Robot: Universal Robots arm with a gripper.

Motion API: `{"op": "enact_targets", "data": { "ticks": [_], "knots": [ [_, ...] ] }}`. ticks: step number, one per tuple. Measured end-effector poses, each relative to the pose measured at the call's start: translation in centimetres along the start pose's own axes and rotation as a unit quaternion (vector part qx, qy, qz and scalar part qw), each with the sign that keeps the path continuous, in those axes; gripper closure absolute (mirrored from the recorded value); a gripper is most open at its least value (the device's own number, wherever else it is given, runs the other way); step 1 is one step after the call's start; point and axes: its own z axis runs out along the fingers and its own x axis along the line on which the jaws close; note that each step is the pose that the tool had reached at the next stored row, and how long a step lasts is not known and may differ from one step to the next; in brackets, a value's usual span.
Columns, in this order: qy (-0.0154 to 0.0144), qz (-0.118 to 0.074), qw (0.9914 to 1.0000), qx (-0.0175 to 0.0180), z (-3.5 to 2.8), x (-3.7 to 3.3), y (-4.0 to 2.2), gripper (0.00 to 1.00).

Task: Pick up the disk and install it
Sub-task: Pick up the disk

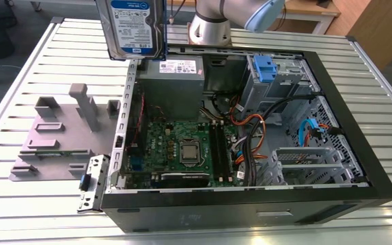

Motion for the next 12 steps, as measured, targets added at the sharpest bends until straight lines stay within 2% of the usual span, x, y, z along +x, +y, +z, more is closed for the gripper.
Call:
{"op": "enact_targets", "data": {
  "ticks": [5, 12],
  "knots": [
    [0.0, 0.0, 1.0, 0.0, 0.0, 0.01, -0.44, 0.65],
    [0.0, 0.0, 1.0, -0.0001, -0.03, 0.03, -1.87, 0.65]
  ]
}}
